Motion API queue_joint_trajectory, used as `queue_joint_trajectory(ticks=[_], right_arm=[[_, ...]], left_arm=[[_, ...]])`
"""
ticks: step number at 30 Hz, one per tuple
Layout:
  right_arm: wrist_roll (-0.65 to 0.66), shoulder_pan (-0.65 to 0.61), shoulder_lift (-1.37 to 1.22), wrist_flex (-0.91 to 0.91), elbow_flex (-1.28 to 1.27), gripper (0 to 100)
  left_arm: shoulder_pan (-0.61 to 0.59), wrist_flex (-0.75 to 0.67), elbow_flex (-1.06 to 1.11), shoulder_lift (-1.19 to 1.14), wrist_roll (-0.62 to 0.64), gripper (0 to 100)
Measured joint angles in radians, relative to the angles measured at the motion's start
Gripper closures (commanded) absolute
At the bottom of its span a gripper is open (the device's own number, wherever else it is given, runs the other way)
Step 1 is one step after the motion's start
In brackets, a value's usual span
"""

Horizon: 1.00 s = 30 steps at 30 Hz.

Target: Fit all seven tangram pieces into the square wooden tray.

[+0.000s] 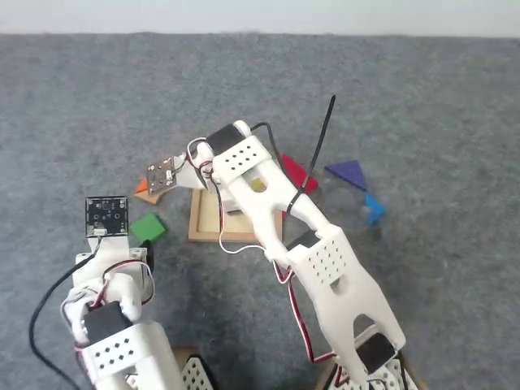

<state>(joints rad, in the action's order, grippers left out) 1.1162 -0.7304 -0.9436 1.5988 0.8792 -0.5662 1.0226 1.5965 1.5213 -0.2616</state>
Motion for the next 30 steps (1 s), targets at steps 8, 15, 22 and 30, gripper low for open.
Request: queue_joint_trajectory(ticks=[8,15,22,30], right_arm=[[0.006,0.009,0.0,0.078,0.098,57.1],[-0.137,0.017,0.0,0.157,0.304,57.5],[-0.341,0.017,0.0,0.157,0.327,90.4],[-0.505,-0.066,-0.041,0.157,0.333,95.2]], left_arm=[[0.0,0.0,0.0,0.0,0.0,76],[0.0,0.0,0.0,0.0,-0.003,76],[0.0,0.0,0.0,0.0,-0.006,76],[0.0,0.0,0.0,0.0,-0.006,76]])
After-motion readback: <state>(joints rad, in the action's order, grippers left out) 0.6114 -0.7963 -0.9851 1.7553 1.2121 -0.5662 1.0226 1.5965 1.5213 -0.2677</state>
